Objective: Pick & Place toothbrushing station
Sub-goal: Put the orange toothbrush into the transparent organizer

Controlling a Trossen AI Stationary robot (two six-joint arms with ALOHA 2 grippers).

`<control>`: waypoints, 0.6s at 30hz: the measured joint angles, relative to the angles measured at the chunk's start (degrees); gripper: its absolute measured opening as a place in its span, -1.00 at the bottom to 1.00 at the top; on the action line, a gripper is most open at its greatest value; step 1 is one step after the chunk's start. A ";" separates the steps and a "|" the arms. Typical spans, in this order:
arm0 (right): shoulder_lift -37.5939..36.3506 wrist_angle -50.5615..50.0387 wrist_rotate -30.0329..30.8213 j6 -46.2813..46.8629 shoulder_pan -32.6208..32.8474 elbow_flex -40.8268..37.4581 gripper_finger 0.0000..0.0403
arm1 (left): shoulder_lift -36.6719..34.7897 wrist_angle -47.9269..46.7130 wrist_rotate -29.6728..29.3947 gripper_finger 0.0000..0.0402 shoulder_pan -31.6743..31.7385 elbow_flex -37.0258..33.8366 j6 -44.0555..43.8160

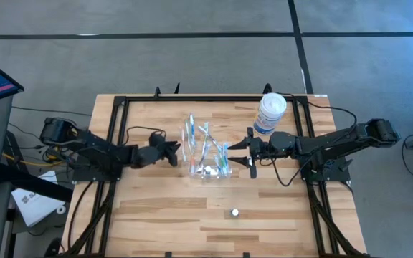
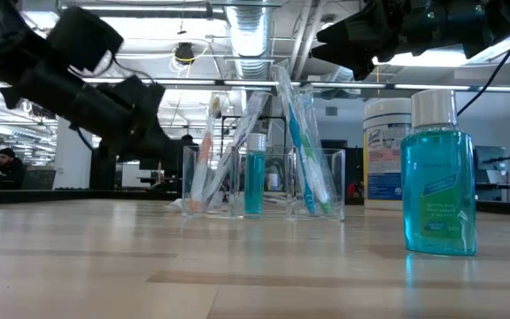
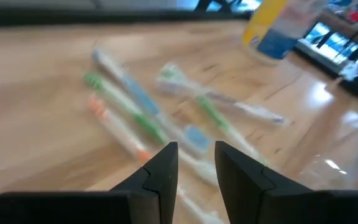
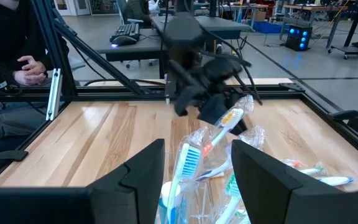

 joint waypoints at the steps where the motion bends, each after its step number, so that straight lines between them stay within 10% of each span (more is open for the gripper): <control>1: 0.00 0.00 0.00 0.00 0.01 0.00 -0.12 | 0.02 -0.77 1.57 -0.50 1.24 0.00 -0.97; 18: 0.00 0.02 0.02 0.00 -0.01 0.00 -0.12 | 0.04 -8.26 21.76 -0.50 12.32 0.02 -10.29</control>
